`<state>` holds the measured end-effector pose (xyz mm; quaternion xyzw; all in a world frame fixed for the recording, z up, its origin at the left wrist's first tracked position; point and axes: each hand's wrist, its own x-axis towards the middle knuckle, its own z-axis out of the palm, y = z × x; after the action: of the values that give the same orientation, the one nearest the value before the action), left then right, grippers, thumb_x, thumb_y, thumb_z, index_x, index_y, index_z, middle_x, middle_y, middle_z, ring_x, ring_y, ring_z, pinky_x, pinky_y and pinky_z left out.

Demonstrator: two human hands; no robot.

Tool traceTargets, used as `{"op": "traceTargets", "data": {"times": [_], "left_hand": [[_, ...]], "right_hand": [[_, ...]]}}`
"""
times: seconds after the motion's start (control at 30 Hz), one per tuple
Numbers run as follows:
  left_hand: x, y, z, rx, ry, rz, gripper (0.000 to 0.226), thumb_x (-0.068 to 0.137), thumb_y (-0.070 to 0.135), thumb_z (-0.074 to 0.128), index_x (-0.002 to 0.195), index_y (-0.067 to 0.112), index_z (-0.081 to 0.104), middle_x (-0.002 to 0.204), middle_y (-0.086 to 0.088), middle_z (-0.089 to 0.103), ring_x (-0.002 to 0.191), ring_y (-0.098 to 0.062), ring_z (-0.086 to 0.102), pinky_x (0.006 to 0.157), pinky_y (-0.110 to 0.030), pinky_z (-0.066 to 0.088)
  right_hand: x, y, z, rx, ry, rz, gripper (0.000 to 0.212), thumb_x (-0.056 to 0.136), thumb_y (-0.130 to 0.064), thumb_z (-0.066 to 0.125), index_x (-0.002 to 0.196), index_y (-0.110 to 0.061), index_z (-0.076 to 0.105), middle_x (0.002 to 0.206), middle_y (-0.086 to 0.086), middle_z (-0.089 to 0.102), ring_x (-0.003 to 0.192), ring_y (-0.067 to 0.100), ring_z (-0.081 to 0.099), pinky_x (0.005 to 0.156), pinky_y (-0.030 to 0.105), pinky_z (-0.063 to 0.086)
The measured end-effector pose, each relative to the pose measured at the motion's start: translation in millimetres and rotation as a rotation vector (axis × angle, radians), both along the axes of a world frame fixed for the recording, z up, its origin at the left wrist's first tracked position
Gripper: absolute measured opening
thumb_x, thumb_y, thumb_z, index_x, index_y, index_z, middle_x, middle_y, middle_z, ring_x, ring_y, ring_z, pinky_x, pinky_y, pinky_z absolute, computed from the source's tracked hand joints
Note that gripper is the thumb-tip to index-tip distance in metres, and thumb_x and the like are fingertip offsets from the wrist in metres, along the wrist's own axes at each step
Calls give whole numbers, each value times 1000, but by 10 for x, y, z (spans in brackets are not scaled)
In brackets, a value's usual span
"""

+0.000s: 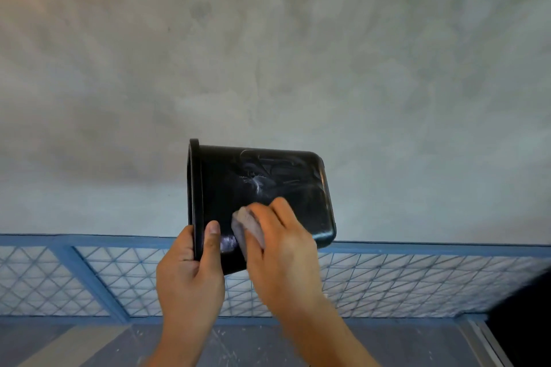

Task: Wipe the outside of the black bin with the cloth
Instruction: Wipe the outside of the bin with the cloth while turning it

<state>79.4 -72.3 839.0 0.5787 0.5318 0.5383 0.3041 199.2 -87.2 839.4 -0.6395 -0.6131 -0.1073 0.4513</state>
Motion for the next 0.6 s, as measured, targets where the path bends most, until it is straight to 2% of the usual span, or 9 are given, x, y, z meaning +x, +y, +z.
{"op": "traceTargets", "data": {"times": [0.1, 0.2, 0.27, 0.4, 0.5, 0.6], "left_hand": [[49, -36, 9, -16, -3, 15, 39, 97, 51, 46, 78, 22, 61, 67, 1, 63, 66, -11, 60, 57, -28, 38], [66, -80, 7, -28, 6, 28, 34, 101, 45, 49, 82, 21, 63, 70, 2, 65, 71, -12, 61, 59, -26, 39], [99, -121, 9, -21, 28, 43, 32, 100, 46, 48, 81, 24, 61, 69, 5, 64, 70, -9, 60, 58, -25, 38], [180, -195, -10, 17, 85, 83, 36, 97, 49, 45, 75, 24, 57, 61, 6, 58, 68, -1, 58, 54, -26, 33], [179, -246, -8, 17, 85, 108, 32, 99, 45, 46, 76, 25, 56, 63, 6, 58, 69, 2, 58, 55, -18, 32], [159, -281, -17, 14, 82, 129, 33, 98, 48, 44, 77, 25, 57, 65, 6, 60, 66, -7, 58, 56, -23, 34]], "right_hand": [[326, 61, 87, 62, 8, -68, 33, 103, -36, 45, 102, -16, 72, 94, -7, 59, 68, 4, 56, 57, 18, 51], [605, -44, -21, -1, 43, -133, 38, 104, -42, 40, 100, -20, 71, 95, -10, 57, 72, 6, 55, 60, 24, 52], [485, -154, -87, -3, 52, -97, 46, 107, -48, 34, 97, -21, 71, 93, -12, 56, 72, 3, 53, 59, 16, 47], [196, -154, -22, -5, 36, 4, 36, 104, -42, 42, 105, -20, 71, 98, -11, 57, 72, 3, 55, 60, 11, 45], [382, -37, 37, 9, 49, -30, 36, 102, -40, 42, 105, -18, 71, 97, -9, 57, 71, 5, 56, 60, 19, 52], [637, -86, -67, 19, 57, -86, 34, 102, -39, 43, 103, -18, 70, 95, -8, 58, 71, 6, 56, 60, 27, 56]]}}
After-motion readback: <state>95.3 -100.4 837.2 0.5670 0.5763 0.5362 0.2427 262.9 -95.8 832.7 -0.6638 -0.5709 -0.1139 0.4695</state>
